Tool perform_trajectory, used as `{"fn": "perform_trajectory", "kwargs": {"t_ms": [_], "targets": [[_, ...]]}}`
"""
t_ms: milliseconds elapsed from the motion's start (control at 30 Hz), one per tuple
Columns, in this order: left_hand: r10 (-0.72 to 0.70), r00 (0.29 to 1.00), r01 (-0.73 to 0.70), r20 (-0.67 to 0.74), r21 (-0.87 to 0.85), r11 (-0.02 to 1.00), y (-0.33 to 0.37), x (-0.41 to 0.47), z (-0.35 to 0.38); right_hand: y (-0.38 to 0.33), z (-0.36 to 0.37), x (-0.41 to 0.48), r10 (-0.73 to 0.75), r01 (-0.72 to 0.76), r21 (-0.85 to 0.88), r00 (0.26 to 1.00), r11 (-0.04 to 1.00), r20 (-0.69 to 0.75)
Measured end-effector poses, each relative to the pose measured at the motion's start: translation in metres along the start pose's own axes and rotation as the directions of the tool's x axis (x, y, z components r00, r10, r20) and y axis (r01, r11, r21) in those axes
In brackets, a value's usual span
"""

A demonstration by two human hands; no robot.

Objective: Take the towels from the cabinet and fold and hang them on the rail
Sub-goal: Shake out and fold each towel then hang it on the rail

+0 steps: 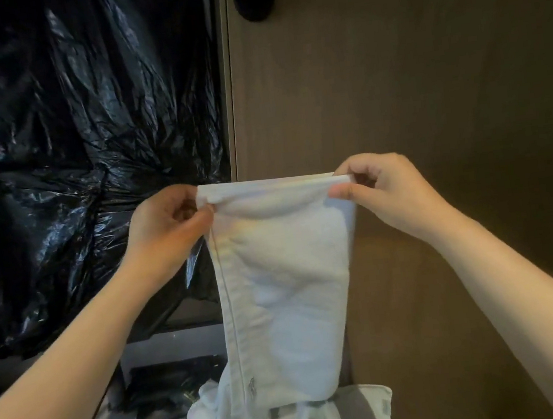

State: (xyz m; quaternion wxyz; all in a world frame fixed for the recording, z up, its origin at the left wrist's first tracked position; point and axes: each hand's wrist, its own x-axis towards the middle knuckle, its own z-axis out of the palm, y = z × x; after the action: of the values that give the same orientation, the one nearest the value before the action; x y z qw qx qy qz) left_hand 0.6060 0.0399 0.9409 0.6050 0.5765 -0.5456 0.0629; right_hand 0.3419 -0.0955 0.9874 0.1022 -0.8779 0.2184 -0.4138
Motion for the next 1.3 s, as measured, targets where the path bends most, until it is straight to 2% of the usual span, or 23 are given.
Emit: {"fn": "perform_trajectory", "kwargs": {"t_ms": [100,233,433,533,633,767,900,1000,1067,1167,1300], "targets": [[0.009,1.0,-0.008,-0.014,0.017,1.0,0.007,0.004,0.001,-0.003,-0.005,0.003,-0.011,0.01,-0.009,1.0,1.0,-0.027],[-0.03,1.0,0.029,-0.004,-0.058,0.998,0.012,0.007,0.003,-0.002,-0.011,0.002,0.031,-0.032,-0.03,0.999,0.999,-0.035],[-0.018,0.999,0.022,0.028,-0.147,0.989,0.02,0.005,0.013,0.001,-0.019,-0.003,0.109,-0.107,-0.05,0.993,0.993,0.038],[-0.019,0.997,0.033,0.077,-0.193,0.981,0.027,-0.001,0.021,-0.002,-0.021,-0.009,0.117,-0.11,-0.062,0.985,0.992,0.126],[-0.003,0.989,0.031,0.15,-0.18,0.983,0.037,-0.012,0.035,-0.014,-0.008,-0.016,0.064,-0.067,0.014,0.983,0.998,0.172],[0.053,0.986,-0.025,0.158,-0.17,0.985,0.047,-0.019,0.043,-0.03,0.017,-0.024,-0.052,0.027,0.157,0.985,0.987,0.162],[0.067,0.986,-0.04,0.154,-0.174,0.984,0.048,-0.02,0.036,-0.035,0.028,-0.022,-0.085,0.079,0.069,0.992,0.994,0.095],[0.075,0.988,-0.051,0.136,-0.169,0.984,0.037,-0.024,0.031,-0.041,0.035,-0.017,-0.098,0.107,-0.085,0.99,0.991,0.1],[0.063,0.981,-0.037,0.183,-0.144,0.989,0.021,-0.03,0.029,-0.045,0.037,-0.011,-0.108,0.119,-0.179,0.992,0.977,0.069],[-0.032,0.945,0.073,0.326,-0.113,0.991,-0.01,-0.047,0.029,-0.051,0.035,-0.001,-0.146,0.138,-0.281,0.989,0.95,-0.008],[-0.16,0.878,0.234,0.451,-0.114,0.965,-0.041,-0.071,0.035,-0.057,0.026,0.012,-0.214,0.207,-0.273,0.977,0.939,0.005]]}}
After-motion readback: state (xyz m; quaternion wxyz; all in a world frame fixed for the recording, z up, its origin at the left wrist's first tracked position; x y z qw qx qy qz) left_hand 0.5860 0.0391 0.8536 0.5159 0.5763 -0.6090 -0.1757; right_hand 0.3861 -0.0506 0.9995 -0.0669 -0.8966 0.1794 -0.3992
